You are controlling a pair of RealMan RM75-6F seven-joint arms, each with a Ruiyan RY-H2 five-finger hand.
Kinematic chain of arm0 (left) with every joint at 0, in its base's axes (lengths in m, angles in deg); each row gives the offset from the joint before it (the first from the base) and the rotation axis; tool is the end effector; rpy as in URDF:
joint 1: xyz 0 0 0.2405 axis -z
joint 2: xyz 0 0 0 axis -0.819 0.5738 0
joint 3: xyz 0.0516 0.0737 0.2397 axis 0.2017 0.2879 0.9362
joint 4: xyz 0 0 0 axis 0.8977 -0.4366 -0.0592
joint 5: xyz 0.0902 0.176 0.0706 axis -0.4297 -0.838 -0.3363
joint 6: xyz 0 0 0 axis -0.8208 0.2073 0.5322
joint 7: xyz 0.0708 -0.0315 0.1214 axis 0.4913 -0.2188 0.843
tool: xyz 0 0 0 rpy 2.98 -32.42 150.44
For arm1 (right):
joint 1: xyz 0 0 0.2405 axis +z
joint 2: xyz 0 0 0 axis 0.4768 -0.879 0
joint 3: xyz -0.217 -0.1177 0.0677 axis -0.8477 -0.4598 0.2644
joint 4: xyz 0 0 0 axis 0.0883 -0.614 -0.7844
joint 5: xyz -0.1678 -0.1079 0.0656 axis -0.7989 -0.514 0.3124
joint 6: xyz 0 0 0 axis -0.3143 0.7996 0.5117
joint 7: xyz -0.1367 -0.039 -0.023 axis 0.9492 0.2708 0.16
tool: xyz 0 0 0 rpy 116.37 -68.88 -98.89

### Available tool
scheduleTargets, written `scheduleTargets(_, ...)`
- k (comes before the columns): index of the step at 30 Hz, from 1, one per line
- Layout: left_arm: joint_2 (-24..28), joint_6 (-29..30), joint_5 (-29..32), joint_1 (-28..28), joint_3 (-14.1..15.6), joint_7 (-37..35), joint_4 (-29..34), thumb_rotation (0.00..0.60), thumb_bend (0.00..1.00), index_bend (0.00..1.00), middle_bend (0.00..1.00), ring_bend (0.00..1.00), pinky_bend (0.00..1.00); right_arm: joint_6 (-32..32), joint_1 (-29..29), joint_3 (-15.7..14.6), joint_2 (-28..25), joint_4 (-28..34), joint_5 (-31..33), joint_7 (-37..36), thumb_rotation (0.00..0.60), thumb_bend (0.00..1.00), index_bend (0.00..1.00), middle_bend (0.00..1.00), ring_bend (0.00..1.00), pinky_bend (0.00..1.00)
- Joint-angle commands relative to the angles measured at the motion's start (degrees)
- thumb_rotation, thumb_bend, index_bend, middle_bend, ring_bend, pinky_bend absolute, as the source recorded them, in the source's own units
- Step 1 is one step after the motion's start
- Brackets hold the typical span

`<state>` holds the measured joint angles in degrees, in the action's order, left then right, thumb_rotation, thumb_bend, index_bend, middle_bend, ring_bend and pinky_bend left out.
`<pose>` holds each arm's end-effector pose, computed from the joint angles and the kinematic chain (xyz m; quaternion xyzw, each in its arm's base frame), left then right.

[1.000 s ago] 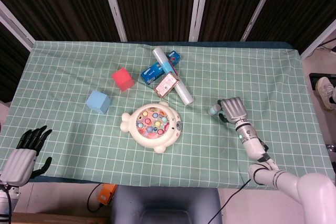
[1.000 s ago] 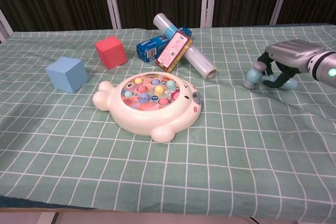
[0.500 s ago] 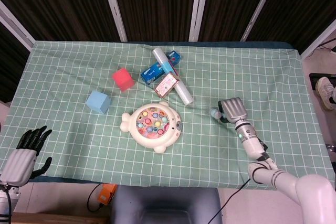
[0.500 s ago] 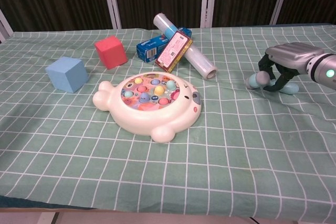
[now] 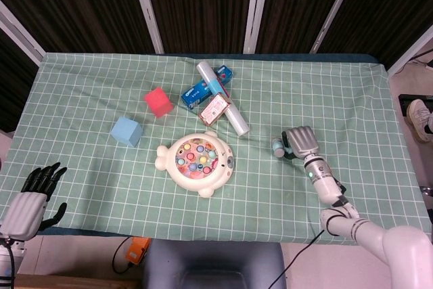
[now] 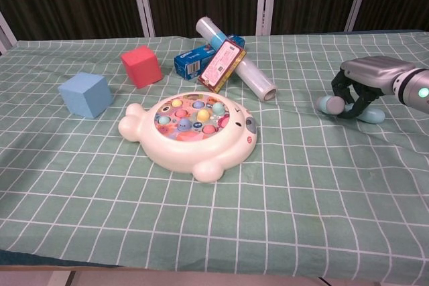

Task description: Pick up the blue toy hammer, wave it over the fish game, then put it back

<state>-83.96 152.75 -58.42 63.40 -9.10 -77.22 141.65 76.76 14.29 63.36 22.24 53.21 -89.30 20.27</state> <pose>-0.3056 0.1866 0.1437 -0.6513 -0.3865 -0.3677 0.5397 -0.2599 -0.4086 -0.0064 0.7235 -0.3678 0.2589 0.5236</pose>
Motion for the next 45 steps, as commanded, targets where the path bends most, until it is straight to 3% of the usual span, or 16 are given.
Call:
scheduleTargets(1,-0.02,-0.01,0.06,0.01,-0.03,0.07,0.01,0.600,0.42,0.00,0.01,0.00,0.06,-0.16,-0.08,0.21,-0.06,-0.10,-0.19,-0.46,0.600,0.39,0.89,0.76,0.76,0.80)
scheduleTargets(25,-0.15,0.15,0.31,-0.16,-0.04,0.84,0.20,0.600,0.42,0.00,0.01,0.00,0.06,-1.14,-0.42,1.79,0.43,-2.60,-1.45,-4.13,0.600,0.35,0.84,0.73,0.74,0.79)
scheduleTargets(37,-0.22,-0.06,0.56,-0.10,-0.11,1.18,0.21,0.600,0.42,0.00,0.01,0.00,0.06,-0.96,-0.81,3.23,0.68,-3.64,-1.00,-6.75,0.600,0.31,0.72,0.65,0.72,0.76)
scheduleTargets(45,-0.31,-0.30,0.88,-0.04,-0.18,1.58,0.27,0.600,0.42,0.00,0.02,0.00,0.06,-1.96,-0.67,4.16,1.41,-5.66,-0.51,-8.99,0.600,0.31,0.69,0.63,0.71,0.75)
